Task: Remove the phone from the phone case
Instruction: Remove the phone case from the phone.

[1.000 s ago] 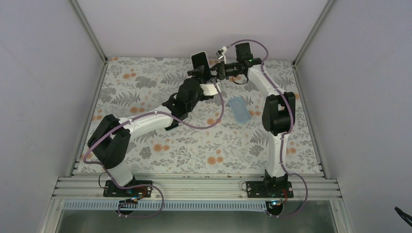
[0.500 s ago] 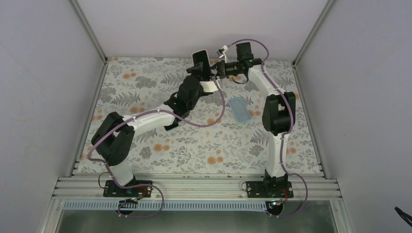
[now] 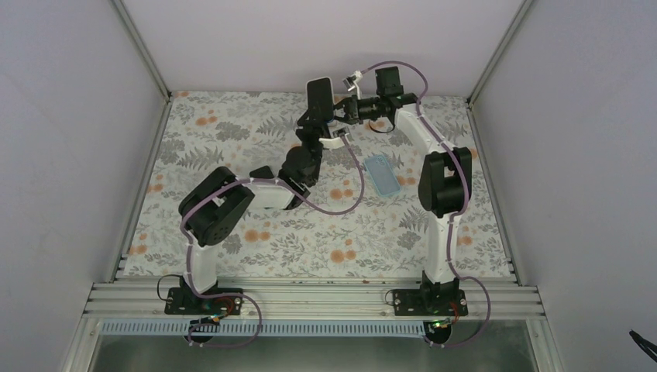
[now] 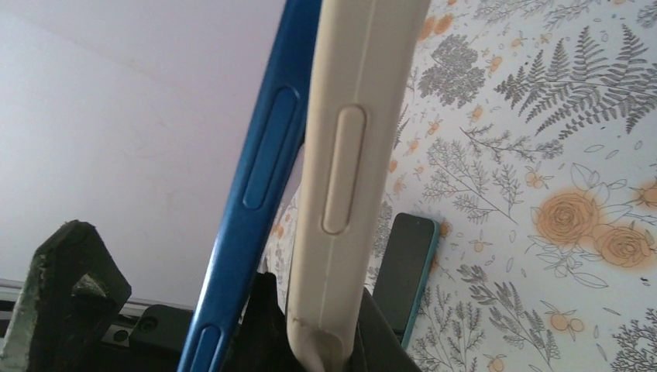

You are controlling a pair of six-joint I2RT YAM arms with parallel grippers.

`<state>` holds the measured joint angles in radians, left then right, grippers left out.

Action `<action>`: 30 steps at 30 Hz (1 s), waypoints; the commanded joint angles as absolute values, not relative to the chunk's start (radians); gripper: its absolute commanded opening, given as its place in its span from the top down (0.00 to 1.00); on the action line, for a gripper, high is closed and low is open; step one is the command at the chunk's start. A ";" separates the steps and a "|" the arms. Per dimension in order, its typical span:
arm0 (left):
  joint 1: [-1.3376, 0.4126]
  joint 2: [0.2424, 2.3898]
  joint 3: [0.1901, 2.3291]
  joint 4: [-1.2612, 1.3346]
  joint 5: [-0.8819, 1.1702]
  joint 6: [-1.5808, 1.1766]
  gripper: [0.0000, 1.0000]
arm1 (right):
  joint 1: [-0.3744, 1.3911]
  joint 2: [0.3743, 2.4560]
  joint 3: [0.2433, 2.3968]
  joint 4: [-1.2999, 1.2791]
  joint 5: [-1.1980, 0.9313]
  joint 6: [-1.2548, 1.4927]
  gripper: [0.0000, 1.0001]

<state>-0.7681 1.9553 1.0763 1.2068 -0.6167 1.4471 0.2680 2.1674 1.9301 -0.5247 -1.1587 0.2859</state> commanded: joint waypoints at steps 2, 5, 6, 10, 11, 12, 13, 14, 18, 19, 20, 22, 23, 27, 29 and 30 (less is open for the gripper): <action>-0.757 1.910 1.074 1.429 -0.647 1.520 0.53 | 0.281 2.109 1.910 -0.550 -1.272 0.269 0.97; -0.777 1.855 1.019 1.375 -0.575 1.470 0.70 | 0.279 2.108 1.911 -0.551 -1.258 0.264 0.96; -0.785 1.841 1.006 1.360 -0.564 1.462 0.76 | 0.279 2.109 1.912 -0.552 -1.252 0.263 0.97; -0.813 1.820 0.971 1.401 -0.559 1.474 0.97 | 0.275 2.109 1.915 -0.551 -1.203 0.254 0.97; -0.818 1.819 0.964 1.416 -0.560 1.484 0.98 | 0.273 2.106 1.915 -0.556 -1.158 0.247 0.97; -0.823 1.816 0.959 1.427 -0.562 1.493 0.98 | 0.269 2.109 1.918 -0.568 -1.111 0.238 0.97; -0.829 1.811 0.953 1.431 -0.564 1.499 0.98 | 0.262 2.115 1.926 -0.579 -1.072 0.225 0.97; -0.835 1.802 0.945 1.424 -0.567 1.503 0.98 | 0.252 2.123 1.934 -0.592 -1.035 0.209 0.97; -0.865 1.693 0.895 1.307 -0.576 1.457 0.98 | 0.185 2.183 1.985 -0.679 -0.889 0.151 0.96; -0.873 1.658 0.887 1.250 -0.581 1.429 0.98 | 0.166 2.194 1.994 -0.699 -0.854 0.134 0.97; -0.880 1.621 0.881 1.182 -0.585 1.400 0.98 | 0.149 2.207 2.001 -0.716 -0.816 0.126 0.97; -0.891 1.547 0.864 1.043 -0.585 1.346 0.98 | 0.110 2.225 2.004 -0.754 -0.756 0.093 0.97; -0.895 1.510 0.848 0.992 -0.585 1.332 0.98 | 0.090 2.236 2.007 -0.776 -0.717 0.081 0.97; -0.890 1.397 0.741 0.885 -0.611 1.368 0.98 | 0.021 2.269 2.014 -0.921 -0.624 -0.033 0.97; -0.863 1.346 0.647 0.894 -0.624 1.402 0.98 | 0.014 2.276 2.006 -1.022 -0.597 -0.147 0.97; -0.841 1.325 0.602 0.904 -0.628 1.417 0.98 | 0.015 2.265 1.971 -1.051 -0.585 -0.187 0.97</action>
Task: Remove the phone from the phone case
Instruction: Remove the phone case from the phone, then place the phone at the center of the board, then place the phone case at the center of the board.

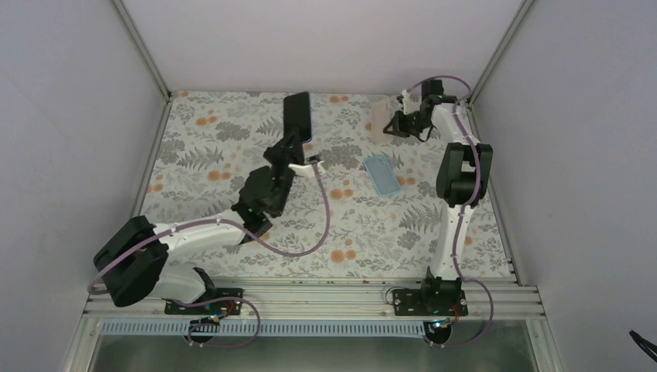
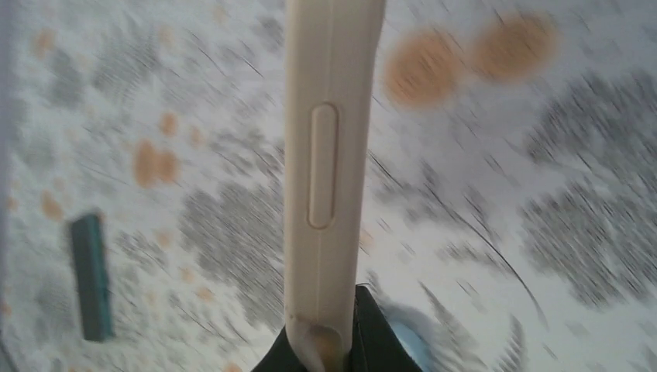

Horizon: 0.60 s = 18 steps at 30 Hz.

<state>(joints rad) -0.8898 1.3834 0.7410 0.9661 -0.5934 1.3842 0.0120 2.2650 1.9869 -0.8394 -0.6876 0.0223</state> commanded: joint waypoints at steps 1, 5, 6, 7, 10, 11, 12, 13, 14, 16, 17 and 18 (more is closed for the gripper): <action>-0.818 1.301 0.558 0.916 -0.629 1.433 0.98 | 0.014 2.241 1.921 -1.062 -0.580 -0.221 0.97; -0.724 1.203 0.392 0.959 -0.630 1.473 0.98 | 0.019 2.093 1.673 -1.058 -0.586 -0.335 0.97; -0.708 1.175 0.356 0.954 -0.630 1.477 0.98 | 0.024 2.067 1.627 -1.065 -0.590 -0.360 0.97; -0.688 1.152 0.322 0.931 -0.630 1.476 0.98 | 0.031 2.042 1.583 -1.072 -0.596 -0.384 0.97; -0.642 1.113 0.238 0.910 -0.686 1.464 0.98 | 0.052 1.987 1.473 -1.068 -0.624 -0.429 0.97; -0.634 1.099 0.209 0.926 -0.695 1.465 0.98 | 0.060 1.978 1.450 -1.066 -0.629 -0.439 0.96; -0.629 1.084 0.180 0.933 -0.700 1.461 0.98 | 0.068 1.970 1.428 -1.058 -0.635 -0.441 0.96; -0.625 1.067 0.159 0.903 -0.702 1.445 0.98 | 0.073 1.966 1.411 -1.054 -0.645 -0.445 0.97; -0.624 1.051 0.143 0.863 -0.704 1.424 0.98 | 0.079 1.965 1.400 -1.057 -0.662 -0.451 0.97; -0.622 1.028 0.112 0.825 -0.710 1.388 0.98 | 0.093 1.969 1.402 -1.072 -0.695 -0.462 0.96; -0.621 1.022 0.100 0.803 -0.712 1.371 0.98 | 0.099 1.967 1.405 -1.073 -0.714 -0.462 0.96; -0.621 1.017 0.088 0.772 -0.713 1.350 0.98 | 0.105 1.966 1.411 -1.076 -0.729 -0.461 0.96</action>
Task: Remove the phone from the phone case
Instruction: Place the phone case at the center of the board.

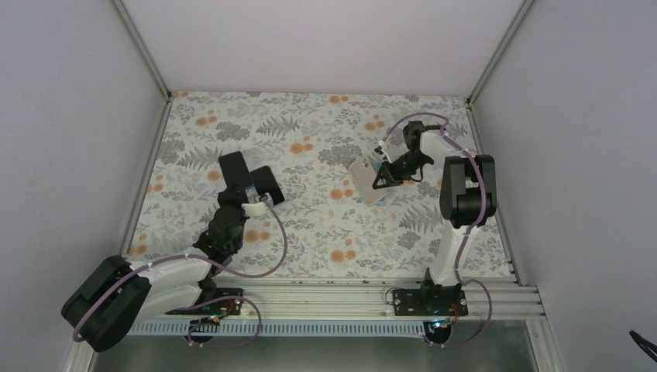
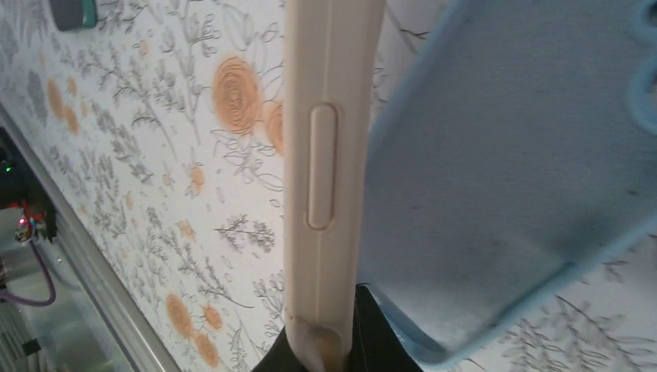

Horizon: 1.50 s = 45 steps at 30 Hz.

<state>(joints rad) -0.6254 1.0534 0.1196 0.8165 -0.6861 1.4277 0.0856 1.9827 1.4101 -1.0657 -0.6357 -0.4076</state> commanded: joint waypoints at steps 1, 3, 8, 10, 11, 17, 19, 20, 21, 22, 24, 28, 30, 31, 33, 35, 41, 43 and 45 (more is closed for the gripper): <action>-0.621 1.014 0.079 0.744 -0.713 1.329 0.98 | 0.114 1.968 1.419 -1.084 -0.739 -0.460 0.96; -0.621 1.009 0.055 0.709 -0.714 1.287 0.98 | 0.129 1.969 1.432 -1.096 -0.765 -0.460 0.96; -0.621 1.022 -0.006 0.659 -0.694 1.214 0.98 | 0.172 1.948 1.440 -1.083 -0.799 -0.433 0.97; -0.621 1.039 -0.006 0.632 -0.685 1.182 0.98 | 0.200 1.969 1.445 -1.088 -0.811 -0.423 0.97; -0.621 1.047 -0.004 0.618 -0.677 1.162 0.98 | 0.215 1.980 1.446 -1.082 -0.810 -0.413 0.97; -0.621 1.096 0.001 0.560 -0.648 1.115 0.98 | 0.306 2.044 1.443 -1.006 -0.749 -0.339 0.96; -0.621 1.091 0.003 0.518 -0.643 1.107 0.98 | 0.331 2.063 1.446 -0.989 -0.717 -0.318 0.96; -0.621 1.084 0.003 0.498 -0.614 1.105 0.97 | 0.342 2.072 1.448 -0.981 -0.702 -0.306 0.96; -0.621 1.075 0.009 0.473 -0.605 1.101 0.97 | 0.354 2.082 1.451 -0.980 -0.689 -0.297 0.96; -0.621 1.069 0.018 0.442 -0.600 1.094 0.92 | 0.362 2.094 1.458 -0.981 -0.676 -0.290 0.96; -0.621 1.047 0.052 0.332 -0.579 1.060 0.76 | 0.373 2.115 1.479 -0.987 -0.653 -0.280 0.84; -0.623 0.974 0.118 0.115 -0.501 1.007 0.30 | 0.374 2.103 1.495 -0.976 -0.594 -0.269 0.58; -0.623 0.941 0.146 0.011 -0.449 0.982 0.22 | 0.374 2.078 1.491 -0.968 -0.540 -0.264 0.48; -0.623 0.927 0.160 -0.042 -0.427 0.975 0.20 | 0.375 2.063 1.490 -0.969 -0.515 -0.266 0.43; -0.624 0.908 0.193 -0.146 -0.386 0.952 0.16 | 0.374 2.024 1.491 -0.980 -0.466 -0.273 0.34; -0.624 0.901 0.246 -0.289 -0.335 0.919 0.14 | 0.376 1.986 1.495 -0.995 -0.391 -0.286 0.22; -0.624 0.943 0.471 -0.699 -0.211 0.803 0.11 | 0.407 1.847 1.465 -1.052 -0.035 -0.328 0.00; -0.624 0.942 0.565 -0.820 -0.192 0.775 0.10 | 0.409 1.790 1.455 -1.058 0.086 -0.328 0.00; -0.624 0.928 0.696 -0.919 -0.159 0.751 0.09 | 0.406 1.735 1.453 -1.053 0.182 -0.323 0.00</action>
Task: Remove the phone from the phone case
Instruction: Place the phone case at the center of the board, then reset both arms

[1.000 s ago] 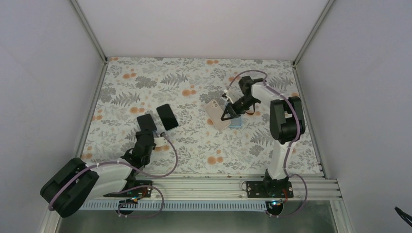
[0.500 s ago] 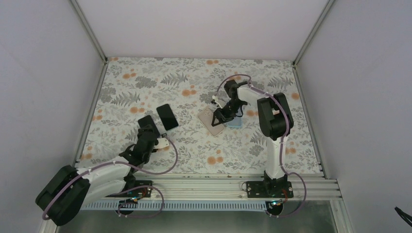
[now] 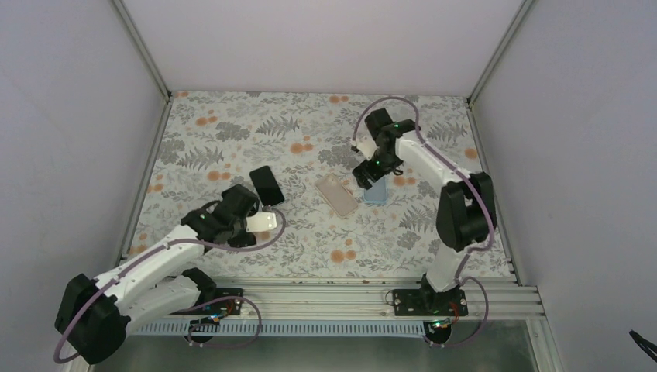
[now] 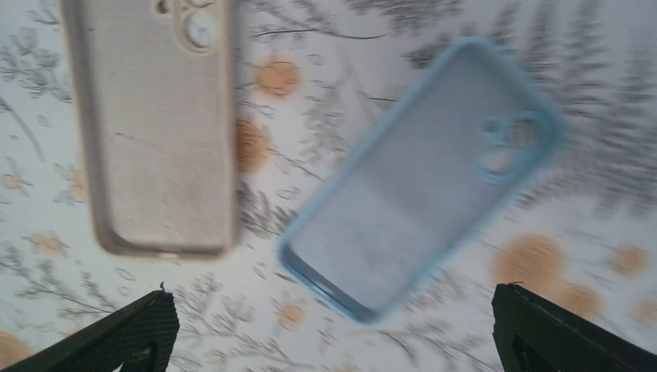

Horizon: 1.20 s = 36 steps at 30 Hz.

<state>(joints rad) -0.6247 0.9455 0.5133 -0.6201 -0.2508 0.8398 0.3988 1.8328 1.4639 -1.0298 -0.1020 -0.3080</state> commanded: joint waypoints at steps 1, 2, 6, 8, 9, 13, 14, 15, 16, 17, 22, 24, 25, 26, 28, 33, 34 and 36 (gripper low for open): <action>-0.623 0.919 0.760 -0.954 -0.148 0.738 0.09 | 0.401 1.709 1.455 -1.043 0.212 -0.321 0.00; -0.616 0.914 0.827 -0.982 -0.138 0.727 0.08 | 0.391 1.680 1.461 -1.033 0.233 -0.314 0.00; -0.563 0.899 1.065 -1.009 -0.092 0.702 0.04 | 0.329 1.558 1.522 -0.979 0.210 -0.278 0.00; -0.532 0.889 1.140 -0.970 -0.128 0.700 0.00 | 0.279 1.495 1.537 -0.916 0.176 -0.262 0.00; -0.513 0.884 1.160 -0.936 -0.155 0.699 0.00 | 0.254 1.459 1.534 -0.874 0.165 -0.254 0.00; -0.410 0.853 1.158 -0.749 -0.217 0.715 0.00 | 0.174 1.324 1.453 -0.692 0.154 -0.227 0.00; -0.379 0.850 1.143 -0.698 -0.228 0.714 0.00 | 0.168 1.301 1.422 -0.652 0.165 -0.220 0.00; -0.346 0.849 1.123 -0.646 -0.242 0.706 0.00 | 0.162 1.281 1.395 -0.619 0.175 -0.212 0.00; -0.307 0.850 1.102 -0.589 -0.246 0.695 0.00 | 0.157 1.263 1.357 -0.587 0.192 -0.204 0.00; -0.265 0.851 1.078 -0.532 -0.244 0.680 0.00 | 0.152 1.248 1.329 -0.559 0.208 -0.196 0.00; -0.042 0.855 0.979 -0.289 -0.204 0.591 0.00 | 0.133 1.179 1.126 -0.354 0.265 -0.215 0.00; 0.032 0.861 0.967 -0.254 -0.143 0.571 0.00 | 0.130 1.155 1.024 -0.252 0.278 -0.224 0.00; 0.056 0.872 0.966 -0.246 -0.130 0.555 0.00 | 0.130 1.149 0.991 -0.220 0.290 -0.225 0.00; 0.076 0.884 0.967 -0.239 -0.126 0.538 0.00 | 0.130 1.151 0.974 -0.211 0.297 -0.223 0.00; 0.098 0.911 0.974 -0.246 -0.114 0.506 0.00 | 0.129 1.154 0.969 -0.215 0.316 -0.209 0.00; 0.112 0.922 0.941 -0.207 -0.126 0.436 0.00 | 0.129 1.147 0.900 -0.150 0.318 -0.228 0.00; 0.124 0.919 0.927 -0.202 -0.121 0.439 0.00 | 0.130 1.156 0.891 -0.135 0.335 -0.231 0.00; 0.159 0.909 0.908 -0.186 -0.140 0.434 0.00 | 0.129 1.175 0.895 -0.139 0.358 -0.228 0.00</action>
<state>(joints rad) 0.1104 0.9272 0.9428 -0.2523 -0.1406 0.4931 0.1356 1.1656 0.9146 -0.2245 0.2886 -0.2321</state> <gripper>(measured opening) 0.996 0.997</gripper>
